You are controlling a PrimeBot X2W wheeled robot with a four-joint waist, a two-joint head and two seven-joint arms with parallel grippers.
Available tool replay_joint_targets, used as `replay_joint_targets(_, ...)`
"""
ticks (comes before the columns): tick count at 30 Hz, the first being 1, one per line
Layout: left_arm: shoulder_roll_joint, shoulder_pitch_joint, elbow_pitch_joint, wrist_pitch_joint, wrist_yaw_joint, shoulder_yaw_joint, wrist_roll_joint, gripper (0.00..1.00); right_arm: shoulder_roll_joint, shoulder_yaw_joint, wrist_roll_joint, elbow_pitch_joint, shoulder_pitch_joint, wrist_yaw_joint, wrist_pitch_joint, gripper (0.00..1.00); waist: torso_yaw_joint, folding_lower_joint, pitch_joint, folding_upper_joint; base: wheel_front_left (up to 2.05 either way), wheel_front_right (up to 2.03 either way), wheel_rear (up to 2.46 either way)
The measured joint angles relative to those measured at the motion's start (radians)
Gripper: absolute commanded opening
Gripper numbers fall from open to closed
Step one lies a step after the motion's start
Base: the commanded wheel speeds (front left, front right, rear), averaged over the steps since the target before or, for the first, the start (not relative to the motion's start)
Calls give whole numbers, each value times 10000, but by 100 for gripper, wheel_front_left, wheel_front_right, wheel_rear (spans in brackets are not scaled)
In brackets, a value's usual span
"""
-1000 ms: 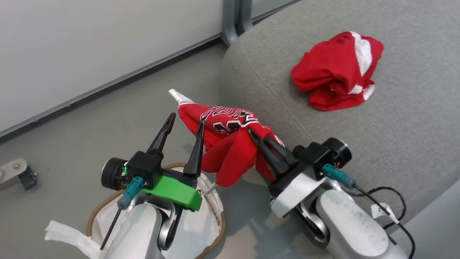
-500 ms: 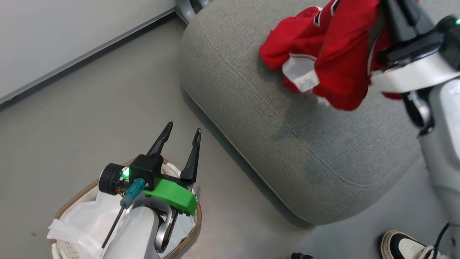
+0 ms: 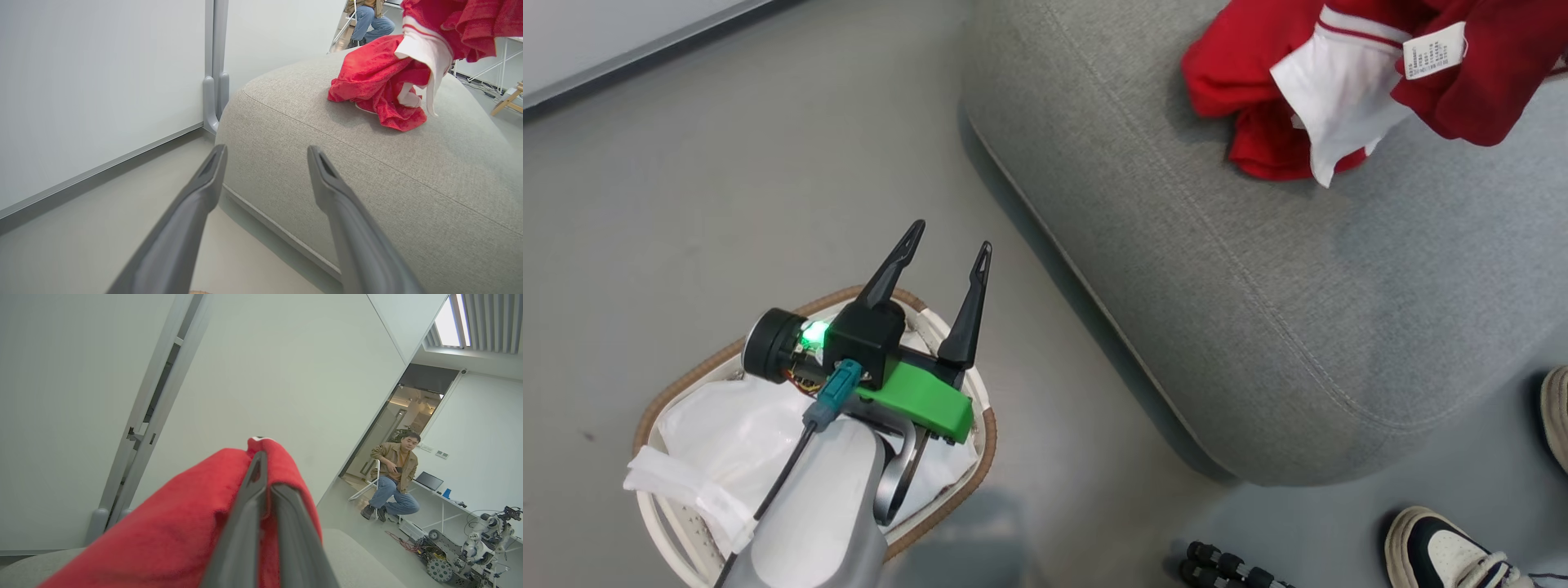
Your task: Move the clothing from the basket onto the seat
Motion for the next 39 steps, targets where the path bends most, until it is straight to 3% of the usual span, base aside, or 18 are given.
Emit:
replay_joint_targets(9, -4, -620, -100, 0, 0, -201, 61, 100, 577, -1183, -240, 1572, 723, 0, -6, 0, 916, 0, 989, 0, 0, 0, 0)
replay_joint_targets(10, -6, -644, -96, 0, 0, -219, 61, 100, 637, -1304, -240, 1687, 781, 0, -6, 4, 998, 0, 1071, 0, 0, 0, 0)
replay_joint_targets(11, -6, -668, -90, 0, 0, -238, 61, 100, 679, -1419, -240, 1814, 842, 0, -8, 12, 1095, 0, 1163, -1, 0, 0, 0)
replay_joint_targets(13, 2, -671, -40, 0, 0, -201, 61, 100, 756, -1555, -240, 2008, 968, 0, -8, 48, 1266, 0, 1301, 0, 0, 0, 0)
replay_joint_targets(14, 0, -672, -35, 0, 0, -159, 61, 100, 798, -1582, -242, 2102, 1088, 0, -8, 88, 1352, 0, 1361, -1, 0, 0, 0)
replay_joint_targets(15, -2, -672, -31, 0, 0, -105, 61, 100, 859, -1653, -242, 2215, 1214, 0, -8, 100, 1433, 0, 1410, 0, 0, 0, 0)
replay_joint_targets(23, -77, -493, 82, 0, 0, 407, 52, 100, 1078, -1919, -163, 2136, 2319, 0, -8, 100, 1665, 0, 1108, 0, 0, 0, 0)
replay_joint_targets(30, -224, 97, -6, -2, 4, 1112, 63, 100, 1427, -1450, 261, 1116, 3606, 0, -8, 100, 1695, 0, 316, -1, 0, 0, 0)
replay_joint_targets(39, -270, 947, -420, 0, 642, 1954, 290, 100, 2307, -399, 999, -209, 4219, -2, -8, 100, 2195, 1, -649, -1, 0, 0, 0)
